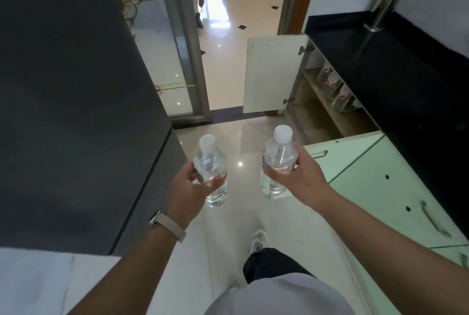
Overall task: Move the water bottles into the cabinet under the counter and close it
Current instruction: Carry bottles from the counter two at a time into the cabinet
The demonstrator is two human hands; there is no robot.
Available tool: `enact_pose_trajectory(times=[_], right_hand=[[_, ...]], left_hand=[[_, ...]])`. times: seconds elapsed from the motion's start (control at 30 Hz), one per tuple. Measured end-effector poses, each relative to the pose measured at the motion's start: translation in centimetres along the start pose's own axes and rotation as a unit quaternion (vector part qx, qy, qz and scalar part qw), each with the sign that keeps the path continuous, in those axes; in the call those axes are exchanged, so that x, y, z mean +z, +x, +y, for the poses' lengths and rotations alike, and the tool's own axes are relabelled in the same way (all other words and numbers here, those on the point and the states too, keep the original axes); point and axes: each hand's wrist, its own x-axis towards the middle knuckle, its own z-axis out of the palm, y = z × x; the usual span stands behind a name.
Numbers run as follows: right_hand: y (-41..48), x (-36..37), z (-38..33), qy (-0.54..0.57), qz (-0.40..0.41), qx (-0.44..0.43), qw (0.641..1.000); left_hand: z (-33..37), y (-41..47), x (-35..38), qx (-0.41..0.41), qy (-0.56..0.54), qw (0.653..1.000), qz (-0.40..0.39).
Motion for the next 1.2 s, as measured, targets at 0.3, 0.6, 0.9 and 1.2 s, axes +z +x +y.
enact_pose_trajectory(times=[0.3,0.6,0.9,1.2], right_hand=[[14.9,2.4,1.1,0.027,-0.013,0.026,0.999],[28.3,-1.0,-1.7,0.064,0.010,0.033,0.997],[34.4,-6.6,-2.7,0.101,0.127,0.042,0.986],[41.1,-7.8,-2.4,0.078,0.241,0.132,0.958]], left_hand=[[1.5,13.8,2.3,-0.023,0.018,1.000,-0.012],[7.5,26.9,7.5,-0.033,0.007,0.997,-0.072],[10.2,37.9,13.1,0.007,0.064,0.983,-0.171],[10.9,51.6,19.3,0.026,0.092,0.950,-0.298]])
